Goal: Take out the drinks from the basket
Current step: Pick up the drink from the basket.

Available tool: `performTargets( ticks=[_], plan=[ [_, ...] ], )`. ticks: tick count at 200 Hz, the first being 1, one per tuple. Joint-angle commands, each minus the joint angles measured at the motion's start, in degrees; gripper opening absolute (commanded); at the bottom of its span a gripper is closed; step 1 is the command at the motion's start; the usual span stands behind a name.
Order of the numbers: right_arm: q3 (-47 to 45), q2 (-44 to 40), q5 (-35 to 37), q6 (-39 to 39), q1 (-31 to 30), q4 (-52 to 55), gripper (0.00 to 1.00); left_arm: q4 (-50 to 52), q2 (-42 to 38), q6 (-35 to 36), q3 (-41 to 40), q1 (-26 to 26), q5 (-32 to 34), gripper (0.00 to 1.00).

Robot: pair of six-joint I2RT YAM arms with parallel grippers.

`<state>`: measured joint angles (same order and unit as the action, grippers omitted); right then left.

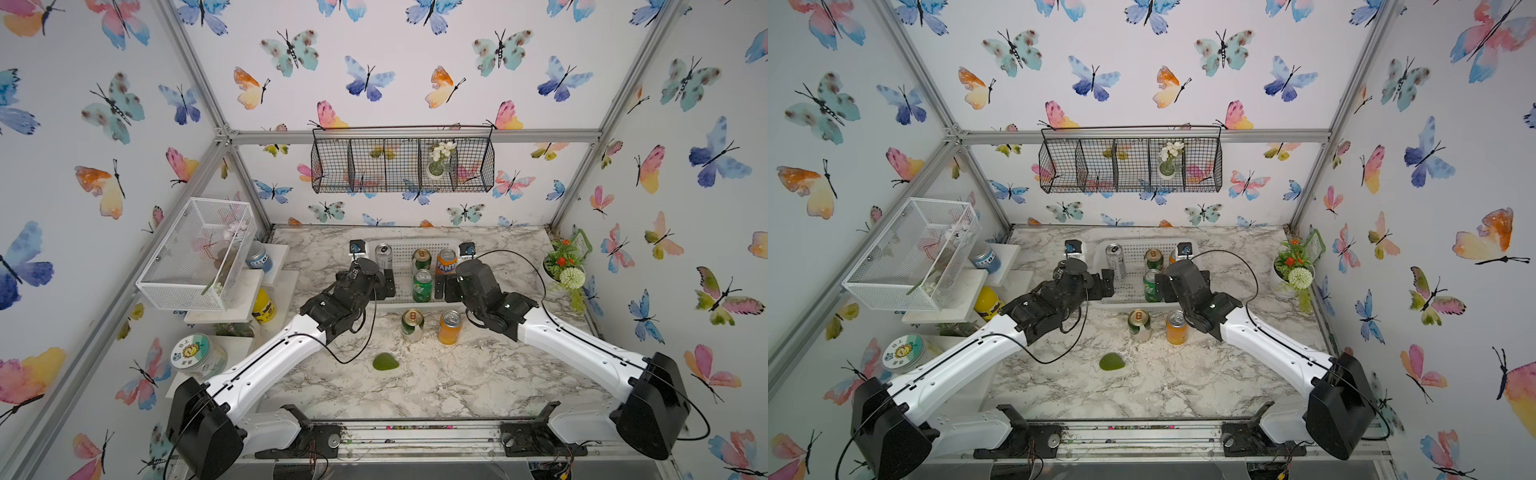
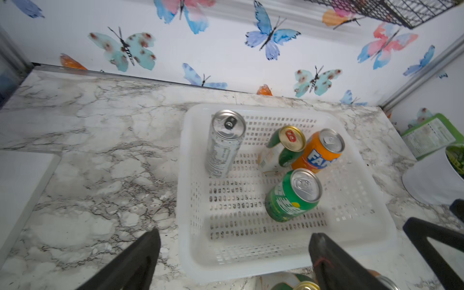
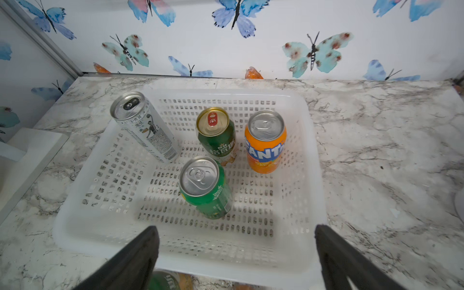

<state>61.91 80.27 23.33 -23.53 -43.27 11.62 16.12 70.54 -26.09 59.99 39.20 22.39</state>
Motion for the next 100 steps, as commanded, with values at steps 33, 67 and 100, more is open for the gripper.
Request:
performTargets(
  ticks=[33,67,100],
  plan=[
    [10.13,11.04,-8.53,1.22,1.71,3.34,1.00,2.27,-0.41,1.20,1.02,-2.27,4.73,0.99],
    [12.33,14.50,-12.32,0.24,3.75,2.84,1.00,1.88,-0.65,0.02,-0.46,-6.94,-0.83,0.99],
    [12.65,15.45,-13.18,0.32,4.56,2.33,1.00,0.27,-1.70,-0.11,-2.32,-7.38,-1.69,0.99]
  ],
)
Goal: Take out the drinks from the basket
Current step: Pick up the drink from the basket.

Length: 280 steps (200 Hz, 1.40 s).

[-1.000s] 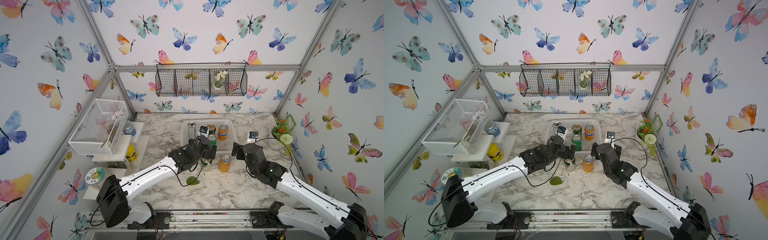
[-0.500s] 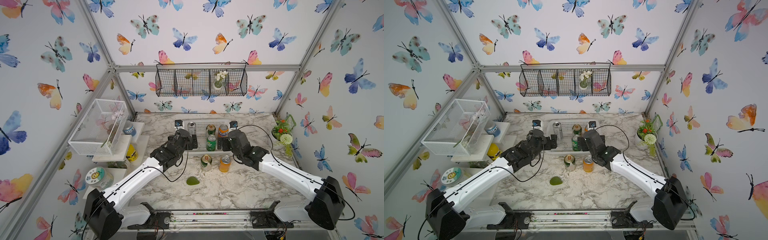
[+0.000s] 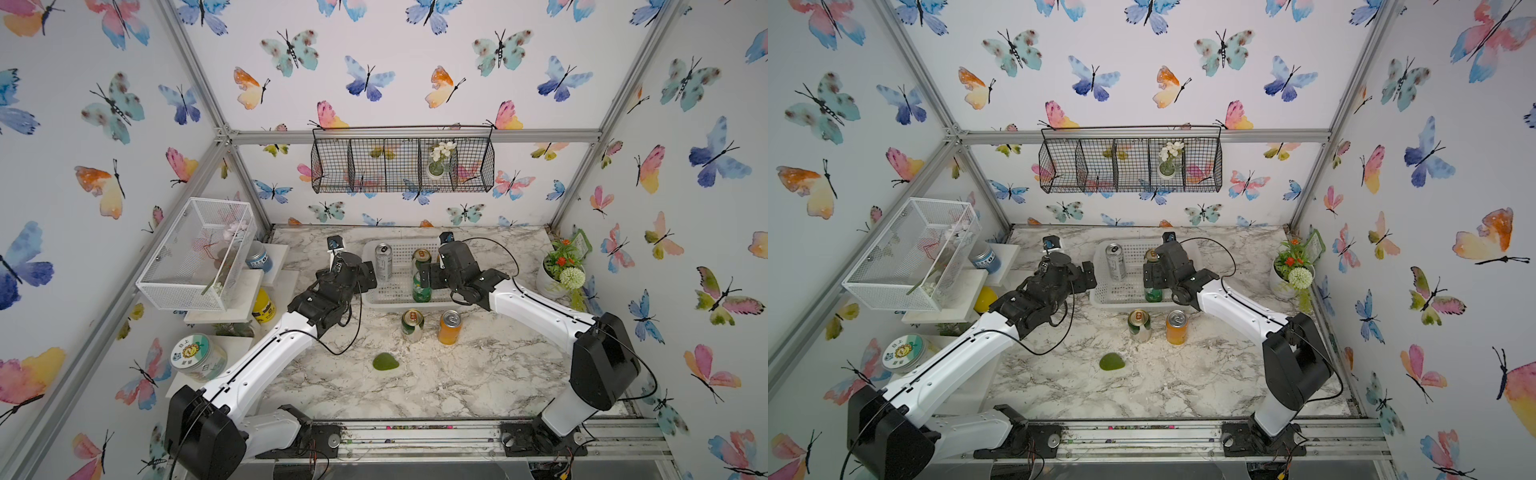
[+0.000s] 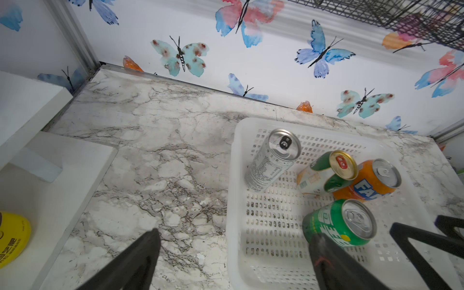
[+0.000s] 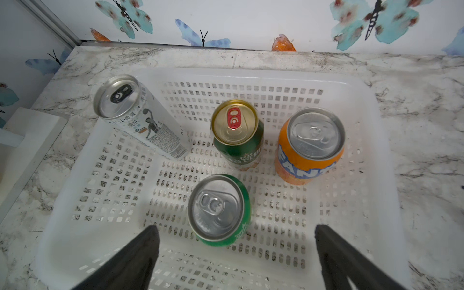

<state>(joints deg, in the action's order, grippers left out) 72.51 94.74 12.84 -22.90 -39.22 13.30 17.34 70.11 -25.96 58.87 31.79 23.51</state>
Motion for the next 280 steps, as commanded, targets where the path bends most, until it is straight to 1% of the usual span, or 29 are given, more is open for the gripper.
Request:
performTargets(
  ticks=[1,44,74,111,140,188,239,280],
  plan=[
    [2.08,1.06,-2.71,-0.31,0.53,0.62,1.00,-0.98,-1.28,-0.24,-1.21,0.03,-2.83,0.99],
    [5.48,6.54,-5.87,0.74,0.59,1.85,0.99,-0.91,-1.00,-0.20,-1.22,0.02,-3.47,0.99],
    [6.92,9.26,-4.92,1.05,0.63,2.69,0.99,-0.94,-0.98,-0.32,-1.39,0.03,-3.64,0.99],
    [7.42,10.66,-3.19,1.80,0.59,3.05,0.99,-0.97,0.06,-0.61,-1.40,0.03,-4.33,0.99],
    [6.79,11.42,-5.06,1.65,0.62,1.57,0.99,-0.97,0.87,-0.97,-1.39,0.02,-4.69,0.99],
    [7.50,13.66,-5.63,1.54,0.63,1.05,0.97,-1.00,0.82,-0.88,-1.48,0.02,-4.79,0.99],
    [7.91,15.47,-5.88,1.43,0.63,0.93,0.94,-1.05,0.95,-0.81,-1.49,0.02,-4.79,0.99],
    [7.73,15.67,-7.17,1.45,0.59,0.16,0.89,-1.01,0.97,-0.81,-1.49,0.03,-4.83,0.99]
  ],
)
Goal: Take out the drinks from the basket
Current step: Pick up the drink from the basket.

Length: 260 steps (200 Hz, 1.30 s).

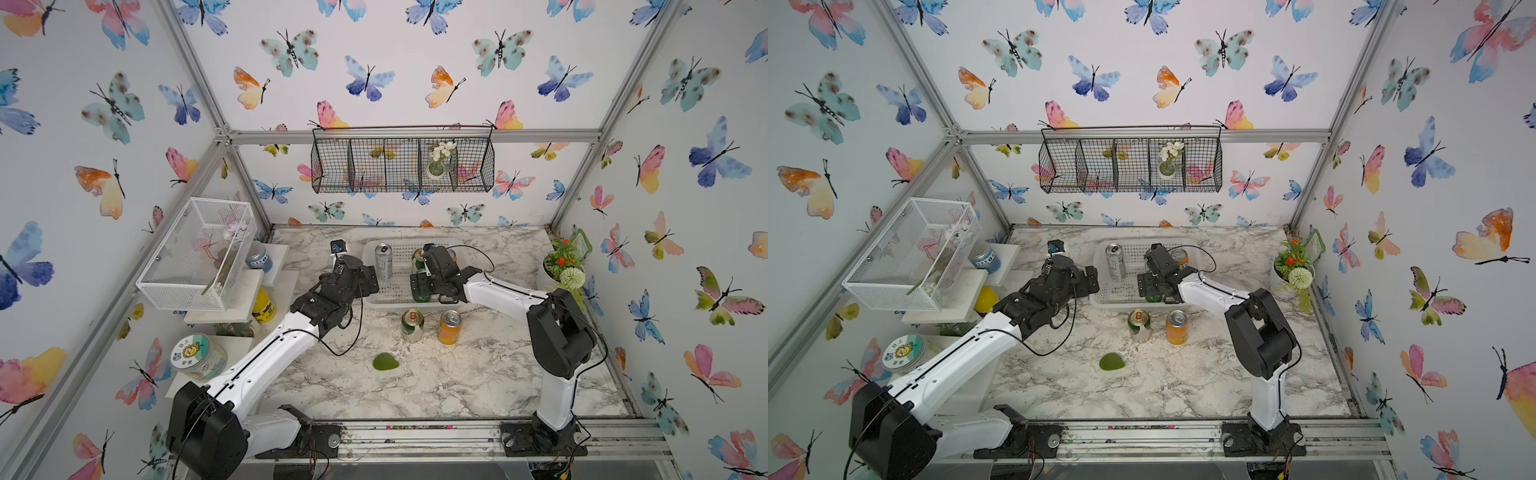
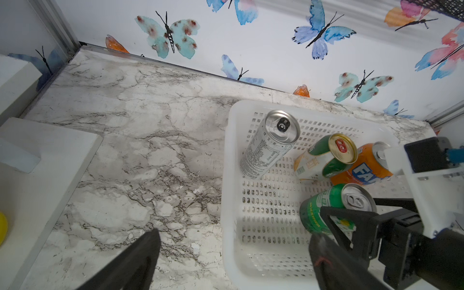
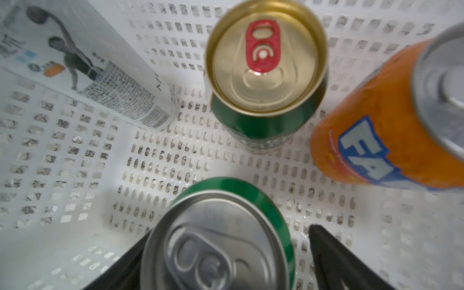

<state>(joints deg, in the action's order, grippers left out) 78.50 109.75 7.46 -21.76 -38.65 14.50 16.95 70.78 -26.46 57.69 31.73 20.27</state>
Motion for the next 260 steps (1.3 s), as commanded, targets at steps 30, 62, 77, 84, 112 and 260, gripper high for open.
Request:
performTargets(
  ticks=[30,62,77,84,112,260],
  plan=[
    [1.48,0.44,-2.52,0.40,0.07,-1.58,0.85,-0.60,0.29,-0.35,-0.41,0.05,-1.81,0.99],
    [1.30,0.52,-2.49,0.58,0.07,-1.77,0.82,-0.72,0.51,-0.47,-0.40,0.09,-2.23,0.99],
    [1.20,0.55,-2.09,0.66,0.05,-1.79,0.80,-0.69,0.58,-0.47,-0.39,0.07,-2.34,0.99],
    [1.19,0.52,-1.93,0.71,0.07,-1.68,0.79,-0.63,0.67,-0.50,-0.42,0.09,-2.34,0.99],
    [1.13,0.05,-1.71,1.01,0.07,-1.68,0.73,-0.76,0.76,-0.46,-0.37,0.09,-2.43,0.99],
    [1.37,-9.00,-2.81,2.51,0.07,-1.72,0.59,-0.67,0.85,-0.14,-0.12,0.09,-2.61,0.99]
  ],
)
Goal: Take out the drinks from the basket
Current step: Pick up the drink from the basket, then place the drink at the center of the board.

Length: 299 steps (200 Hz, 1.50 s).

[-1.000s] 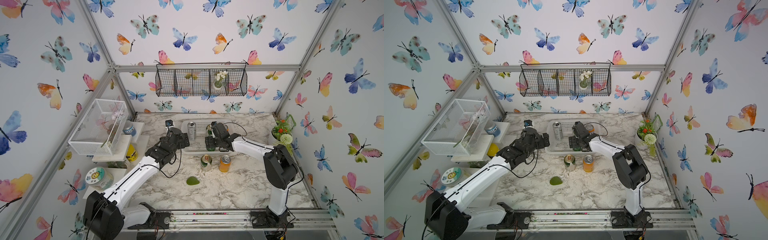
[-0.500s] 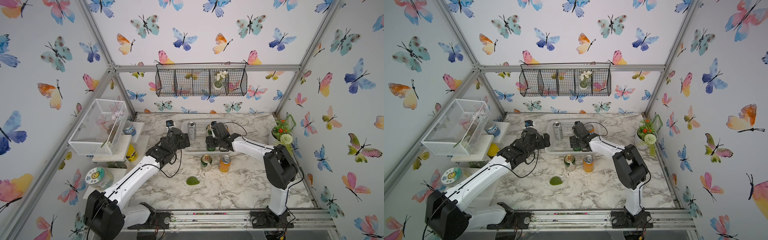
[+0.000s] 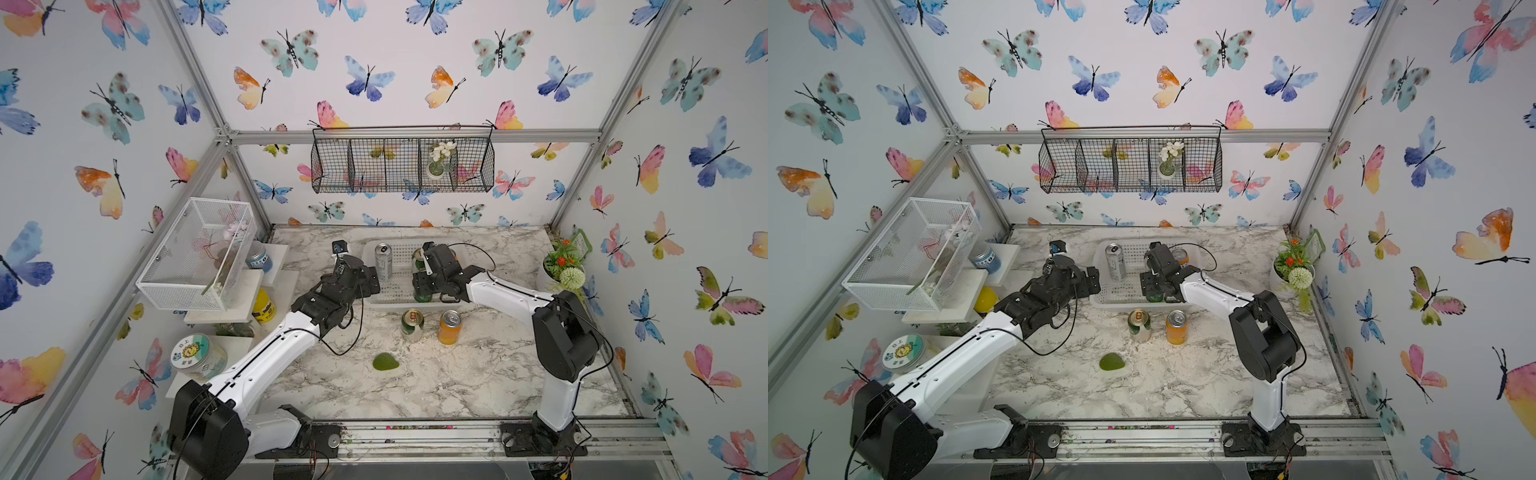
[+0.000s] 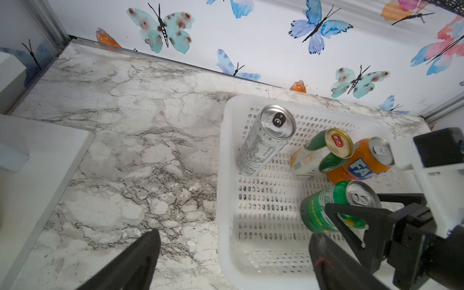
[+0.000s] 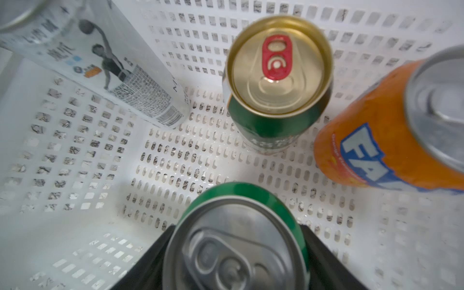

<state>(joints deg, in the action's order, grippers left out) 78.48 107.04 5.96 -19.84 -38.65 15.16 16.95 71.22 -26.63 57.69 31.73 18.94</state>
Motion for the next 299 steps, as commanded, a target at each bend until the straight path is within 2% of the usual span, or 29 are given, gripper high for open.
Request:
performTargets(
  ticks=[1,80,155,232,299],
  plan=[
    [1.40,-6.44,-1.25,0.59,0.07,-2.35,0.59,-0.64,0.41,0.02,-0.17,0.09,-1.27,0.99],
    [-2.57,-19.27,1.23,0.06,0.03,0.68,0.58,-0.69,0.15,0.25,-0.08,0.09,-1.01,0.99],
    [-10.11,-34.26,12.62,-2.93,0.20,6.74,0.57,-0.70,0.33,0.34,0.22,0.05,-1.45,0.99],
    [-18.65,-43.00,21.73,-10.23,1.48,13.10,0.56,-0.68,-0.16,0.35,0.18,0.06,-1.65,0.99],
    [-29.46,-45.27,17.86,-13.39,1.61,10.20,0.55,-0.67,-0.43,0.35,0.11,0.09,-1.89,0.99]
  ],
)
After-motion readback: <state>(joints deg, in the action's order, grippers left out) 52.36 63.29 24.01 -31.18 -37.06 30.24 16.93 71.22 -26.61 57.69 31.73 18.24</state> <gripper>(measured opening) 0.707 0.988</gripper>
